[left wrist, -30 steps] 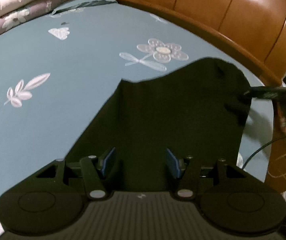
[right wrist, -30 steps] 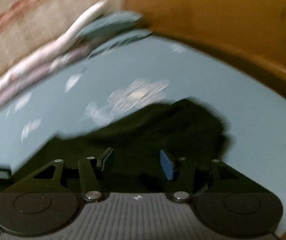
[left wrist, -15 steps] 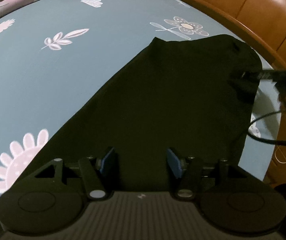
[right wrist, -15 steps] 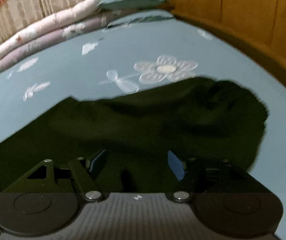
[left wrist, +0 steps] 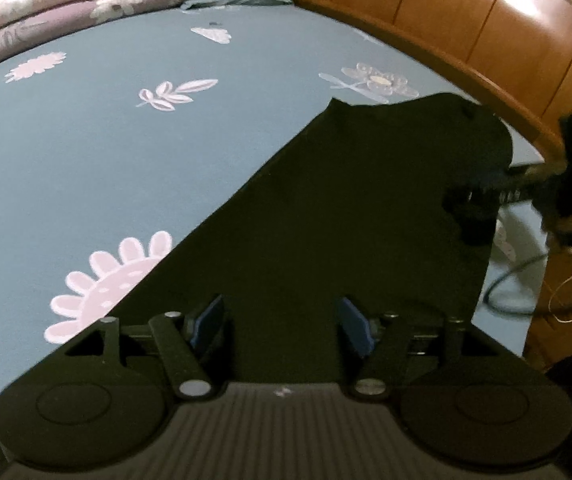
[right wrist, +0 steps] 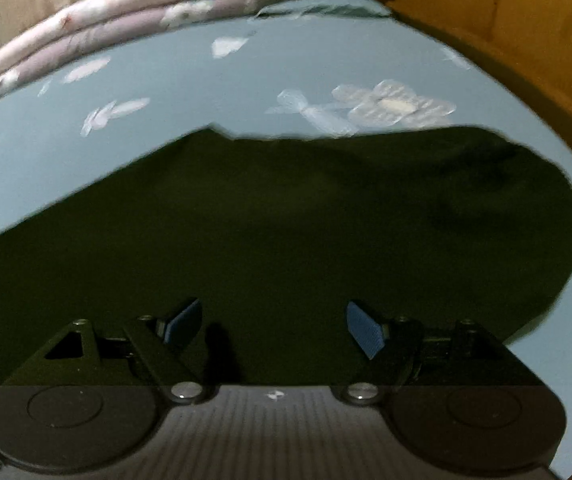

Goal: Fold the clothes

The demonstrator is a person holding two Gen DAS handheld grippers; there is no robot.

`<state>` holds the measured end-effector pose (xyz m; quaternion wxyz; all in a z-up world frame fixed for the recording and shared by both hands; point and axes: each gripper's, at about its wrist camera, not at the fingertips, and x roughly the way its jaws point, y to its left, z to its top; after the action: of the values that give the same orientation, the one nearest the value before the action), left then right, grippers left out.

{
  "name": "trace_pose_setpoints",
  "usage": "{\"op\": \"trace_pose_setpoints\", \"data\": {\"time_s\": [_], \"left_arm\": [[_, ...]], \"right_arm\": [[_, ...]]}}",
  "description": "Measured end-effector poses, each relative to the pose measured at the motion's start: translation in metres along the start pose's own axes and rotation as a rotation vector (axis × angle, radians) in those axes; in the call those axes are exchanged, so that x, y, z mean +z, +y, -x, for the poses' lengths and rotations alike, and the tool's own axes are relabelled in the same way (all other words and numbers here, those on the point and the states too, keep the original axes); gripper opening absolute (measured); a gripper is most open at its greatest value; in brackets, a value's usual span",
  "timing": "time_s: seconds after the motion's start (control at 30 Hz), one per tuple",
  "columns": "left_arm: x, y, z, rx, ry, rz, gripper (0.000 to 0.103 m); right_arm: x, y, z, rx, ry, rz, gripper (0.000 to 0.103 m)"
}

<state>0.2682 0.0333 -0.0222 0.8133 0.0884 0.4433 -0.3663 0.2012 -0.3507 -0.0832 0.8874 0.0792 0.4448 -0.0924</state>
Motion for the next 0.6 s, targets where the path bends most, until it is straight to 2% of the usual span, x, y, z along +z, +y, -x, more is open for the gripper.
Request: {"op": "trace_pose_setpoints", "data": {"time_s": [0.1, 0.17, 0.3, 0.37, 0.5, 0.6], "left_arm": [[-0.011, 0.01, 0.005, -0.004, 0.005, 0.005, 0.068], [-0.019, 0.016, 0.005, -0.001, 0.02, 0.005, 0.068], [-0.027, 0.024, 0.007, -0.018, 0.033, -0.004, 0.068], [-0.027, 0.026, 0.009, -0.032, 0.03, -0.016, 0.068], [-0.02, 0.025, 0.01, -0.056, 0.018, -0.038, 0.068], [-0.018, 0.024, 0.007, -0.082, 0.032, -0.043, 0.069]], "right_arm": [[-0.015, 0.013, 0.0, -0.015, 0.029, 0.026, 0.087], [-0.023, 0.021, 0.006, -0.036, 0.045, 0.05, 0.095], [-0.03, 0.034, 0.019, -0.085, 0.056, 0.071, 0.095], [-0.026, 0.043, 0.03, -0.075, 0.015, 0.074, 0.095], [-0.027, 0.071, 0.027, -0.034, 0.02, 0.13, 0.096], [-0.04, 0.083, 0.009, -0.03, 0.089, 0.157, 0.098]]}}
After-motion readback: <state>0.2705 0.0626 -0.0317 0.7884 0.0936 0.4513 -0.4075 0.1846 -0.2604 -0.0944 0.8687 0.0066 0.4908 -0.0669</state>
